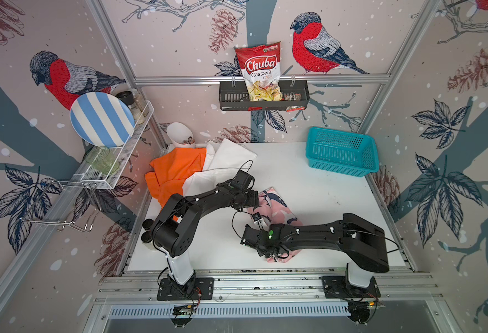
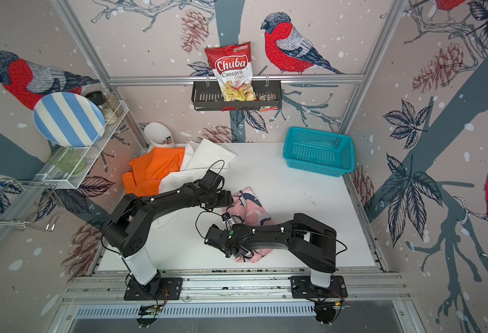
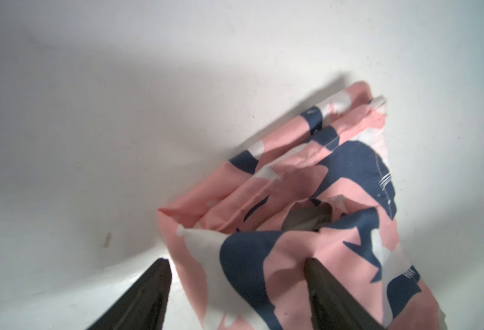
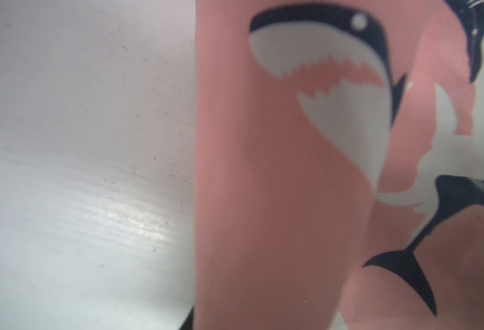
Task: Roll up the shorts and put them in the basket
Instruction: Roll the shorts at the center of the board.
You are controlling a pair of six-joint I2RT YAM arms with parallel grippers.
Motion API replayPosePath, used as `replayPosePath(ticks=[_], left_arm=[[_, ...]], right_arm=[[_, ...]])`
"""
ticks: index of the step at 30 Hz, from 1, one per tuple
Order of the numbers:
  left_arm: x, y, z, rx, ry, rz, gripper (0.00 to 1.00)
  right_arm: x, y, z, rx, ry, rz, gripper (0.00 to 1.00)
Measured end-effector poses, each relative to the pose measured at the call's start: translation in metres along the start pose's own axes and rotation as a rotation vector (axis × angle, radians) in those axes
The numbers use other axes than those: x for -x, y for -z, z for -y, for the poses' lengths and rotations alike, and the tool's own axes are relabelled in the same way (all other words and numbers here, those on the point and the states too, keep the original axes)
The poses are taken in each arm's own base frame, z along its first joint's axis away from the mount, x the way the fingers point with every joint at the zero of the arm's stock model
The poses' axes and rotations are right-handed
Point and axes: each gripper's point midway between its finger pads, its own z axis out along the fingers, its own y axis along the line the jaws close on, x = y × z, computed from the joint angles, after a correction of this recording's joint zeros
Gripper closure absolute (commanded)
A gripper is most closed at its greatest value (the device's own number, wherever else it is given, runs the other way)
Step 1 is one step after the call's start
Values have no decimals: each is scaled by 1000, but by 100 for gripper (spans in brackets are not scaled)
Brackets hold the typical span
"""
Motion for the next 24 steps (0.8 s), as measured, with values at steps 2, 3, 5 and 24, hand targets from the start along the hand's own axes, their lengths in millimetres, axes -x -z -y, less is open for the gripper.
replayPosePath(ticks=[2,3,5,24], left_arm=[[7,11,-2,5,4,26,22],[10,17,-4,10,6,38,21],[14,25,-7,21,2,56,21],[-22,-15,18,-13,-33,-68,25]], right_arm=[[1,2,0,91,-38,-1,78],[1,2,0,149,-69,-1,78],[-1,3,1,252,-123,-4,78],[5,13,64,619,-476,32,23]])
